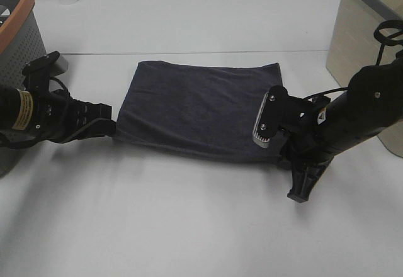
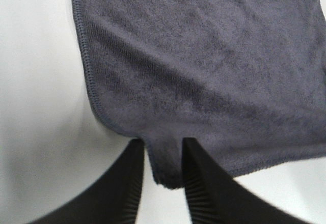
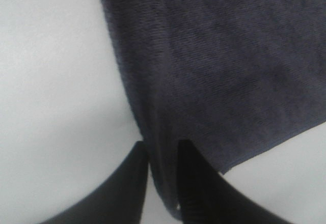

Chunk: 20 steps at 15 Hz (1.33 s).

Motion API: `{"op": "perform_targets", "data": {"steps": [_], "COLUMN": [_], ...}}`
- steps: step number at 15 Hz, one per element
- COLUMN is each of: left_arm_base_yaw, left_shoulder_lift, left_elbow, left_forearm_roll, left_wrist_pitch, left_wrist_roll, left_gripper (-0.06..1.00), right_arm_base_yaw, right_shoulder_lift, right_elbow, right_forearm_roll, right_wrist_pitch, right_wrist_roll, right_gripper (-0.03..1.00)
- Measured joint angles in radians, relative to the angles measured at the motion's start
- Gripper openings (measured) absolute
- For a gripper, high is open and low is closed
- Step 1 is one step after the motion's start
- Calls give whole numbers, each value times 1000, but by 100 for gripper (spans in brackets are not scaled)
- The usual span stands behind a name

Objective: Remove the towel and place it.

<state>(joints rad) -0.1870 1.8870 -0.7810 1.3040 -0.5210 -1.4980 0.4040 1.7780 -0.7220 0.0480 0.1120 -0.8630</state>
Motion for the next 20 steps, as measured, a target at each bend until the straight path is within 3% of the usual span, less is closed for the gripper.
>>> {"op": "perform_targets", "data": {"steps": [1, 2, 3, 6, 8, 10, 12, 14, 16, 18, 19, 20], "left_arm_base_yaw": [1, 1, 1, 1, 1, 1, 1, 1, 1, 1, 1, 1], "left_shoulder_lift": [0, -1, -11, -84, -125, -135, -135, -140, -159, -181, -193, -195], "left_elbow": [0, 0, -4, -64, -139, -257, -354, -471, -548, -588, -610, -613], "left_forearm_roll": [1, 3, 4, 7, 35, 111, 208, 371, 426, 435, 442, 438], "left_wrist_pitch": [-7, -25, -26, -28, -18, 18, 62, 178, 304, 433, 613, 672], "left_wrist_roll": [0, 0, 0, -31, -62, -144, -218, -342, -382, -353, -269, -232], "left_gripper": [50, 82, 86, 86, 86, 86, 84, 83, 82, 82, 81, 81], "right_arm_base_yaw": [0, 0, 0, 0, 0, 0, 0, 0, 0, 0, 0, 0], "right_shoulder_lift": [0, 0, -5, -91, -157, -205, -231, -238, -238, -238, -238, -239], "right_elbow": [0, 0, 0, 1, 1, -20, -69, -137, -209, -286, -369, -406], "right_forearm_roll": [0, 0, 0, 0, 0, 4, 37, 95, 195, 322, 457, 497], "right_wrist_pitch": [18, 37, 40, 35, -57, -146, -171, -211, -246, -281, -293, -291], "right_wrist_roll": [0, 0, 0, 0, 0, 0, 1, 1, 1, 1, 1, 0], "right_gripper": [43, 66, 69, 71, 71, 71, 71, 71, 71, 71, 71, 71]}}
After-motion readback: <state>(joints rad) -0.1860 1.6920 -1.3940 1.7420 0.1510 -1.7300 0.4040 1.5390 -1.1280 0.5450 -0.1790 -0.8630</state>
